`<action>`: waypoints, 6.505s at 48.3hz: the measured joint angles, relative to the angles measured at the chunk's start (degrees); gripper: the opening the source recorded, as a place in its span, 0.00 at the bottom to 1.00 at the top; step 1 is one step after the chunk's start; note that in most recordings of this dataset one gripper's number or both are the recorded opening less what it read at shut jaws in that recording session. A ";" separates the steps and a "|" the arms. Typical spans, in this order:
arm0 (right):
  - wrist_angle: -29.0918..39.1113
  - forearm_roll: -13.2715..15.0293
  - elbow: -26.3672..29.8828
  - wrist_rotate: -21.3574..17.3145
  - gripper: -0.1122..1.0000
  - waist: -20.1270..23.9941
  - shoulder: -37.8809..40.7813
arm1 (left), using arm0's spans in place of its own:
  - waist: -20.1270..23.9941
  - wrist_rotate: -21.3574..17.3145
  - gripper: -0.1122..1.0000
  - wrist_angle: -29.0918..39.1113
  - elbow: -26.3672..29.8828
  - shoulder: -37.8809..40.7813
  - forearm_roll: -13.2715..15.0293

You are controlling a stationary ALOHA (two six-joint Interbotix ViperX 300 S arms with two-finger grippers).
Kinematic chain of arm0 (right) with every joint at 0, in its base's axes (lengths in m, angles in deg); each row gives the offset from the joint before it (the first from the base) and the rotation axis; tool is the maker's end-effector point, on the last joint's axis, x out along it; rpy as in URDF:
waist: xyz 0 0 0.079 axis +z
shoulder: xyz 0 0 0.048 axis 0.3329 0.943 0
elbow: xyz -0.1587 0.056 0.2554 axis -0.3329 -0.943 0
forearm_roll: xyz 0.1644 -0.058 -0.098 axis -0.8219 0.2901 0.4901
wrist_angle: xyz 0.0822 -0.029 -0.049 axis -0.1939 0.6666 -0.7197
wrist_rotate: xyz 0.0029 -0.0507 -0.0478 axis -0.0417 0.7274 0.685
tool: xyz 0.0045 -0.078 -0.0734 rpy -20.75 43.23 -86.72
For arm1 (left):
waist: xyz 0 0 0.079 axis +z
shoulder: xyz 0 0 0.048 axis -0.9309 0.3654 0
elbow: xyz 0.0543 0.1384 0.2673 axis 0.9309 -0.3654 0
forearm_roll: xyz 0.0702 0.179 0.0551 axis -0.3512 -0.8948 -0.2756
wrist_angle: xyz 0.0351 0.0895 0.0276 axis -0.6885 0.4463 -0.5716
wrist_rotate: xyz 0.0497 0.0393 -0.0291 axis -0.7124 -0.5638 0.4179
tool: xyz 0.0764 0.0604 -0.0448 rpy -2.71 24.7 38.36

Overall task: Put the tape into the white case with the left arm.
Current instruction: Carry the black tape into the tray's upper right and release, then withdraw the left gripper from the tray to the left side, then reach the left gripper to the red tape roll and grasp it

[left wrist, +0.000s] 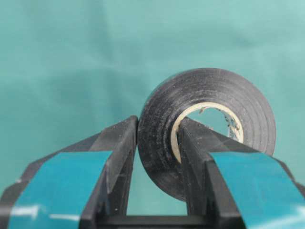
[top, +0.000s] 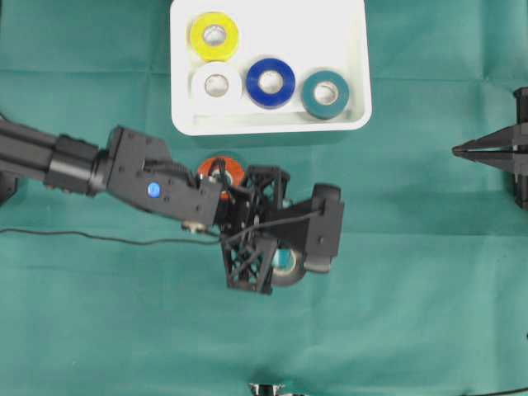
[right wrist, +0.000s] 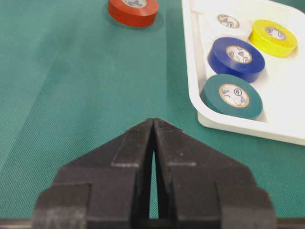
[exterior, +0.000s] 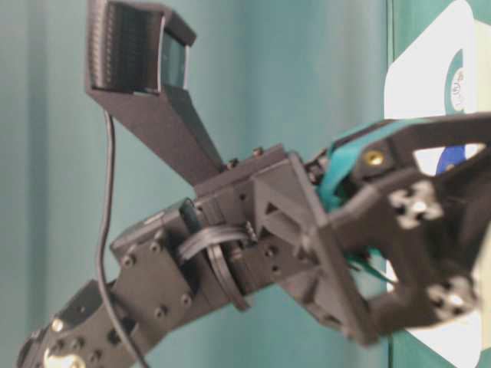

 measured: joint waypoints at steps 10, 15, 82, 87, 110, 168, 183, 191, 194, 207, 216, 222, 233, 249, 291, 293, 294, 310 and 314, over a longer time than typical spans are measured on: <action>0.00 0.00 0.00 0.00 0.02 0.00 -0.09 | 5.19 -7.21 0.32 0.00 -0.09 -0.53 0.00; 0.00 0.00 0.00 0.00 0.02 0.00 -0.09 | 9.05 -9.67 0.32 -0.88 -0.09 -0.53 0.00; 0.00 0.00 0.00 0.00 0.02 0.00 -0.09 | 28.39 -28.39 0.45 -19.07 1.41 6.94 0.18; 0.00 0.09 0.00 0.00 0.02 0.09 0.00 | 28.04 -27.86 0.74 -19.07 1.41 6.94 0.09; 0.00 0.00 0.00 0.00 0.02 0.00 -0.09 | 26.98 -27.07 0.92 -19.16 -0.09 5.19 0.18; 0.00 0.00 0.00 0.00 0.02 0.00 -0.09 | 9.32 -8.44 0.92 -27.51 -25.40 -20.83 0.35; 0.00 0.00 0.00 0.09 0.02 0.00 -0.09 | 8.70 -5.98 0.92 -32.87 -34.80 -29.09 0.44; 0.00 0.00 0.00 0.00 0.02 0.00 0.00 | 8.61 -6.06 0.92 -33.84 -38.94 -33.31 0.53; 0.00 0.00 0.00 0.00 0.02 0.00 -0.09 | 8.61 -5.98 0.92 -34.10 -40.61 -34.72 0.44; 0.00 0.00 0.00 0.00 0.02 0.00 0.00 | 8.61 -5.98 0.92 -34.72 -45.97 -40.34 0.53; 0.00 0.00 0.00 0.00 0.02 0.00 -0.09 | 8.61 -5.98 0.92 -34.72 -49.31 -44.12 0.53; 0.00 0.00 0.00 0.00 0.02 0.00 0.00 | 8.61 -5.98 0.92 -34.72 -51.59 -47.37 0.53; 0.00 0.00 0.00 0.00 0.02 0.00 0.00 | 8.61 -5.89 0.92 -34.80 -53.09 -49.04 0.53; 0.00 0.00 0.00 0.00 0.02 0.00 -0.09 | 8.61 -5.89 0.92 -34.72 -53.09 -47.99 0.53; 0.00 0.09 0.00 0.00 0.02 0.00 -0.09 | 1.41 -5.80 0.92 -26.72 -39.46 -27.16 0.53; 0.00 0.09 0.00 0.00 0.02 0.00 -0.09 | 1.32 -5.80 0.92 -26.10 -38.94 -26.19 0.53; 0.00 0.00 0.00 0.00 0.02 0.00 0.00 | 1.32 -5.80 0.92 -25.84 -38.58 -25.66 0.62; 0.00 0.00 0.00 0.09 0.02 0.00 -0.09 | 1.23 -5.98 0.92 -25.31 -35.42 -19.60 0.53; 0.00 0.00 0.00 0.00 0.02 0.00 -0.09 | 1.49 -5.98 0.92 -25.22 -34.80 -17.58 0.53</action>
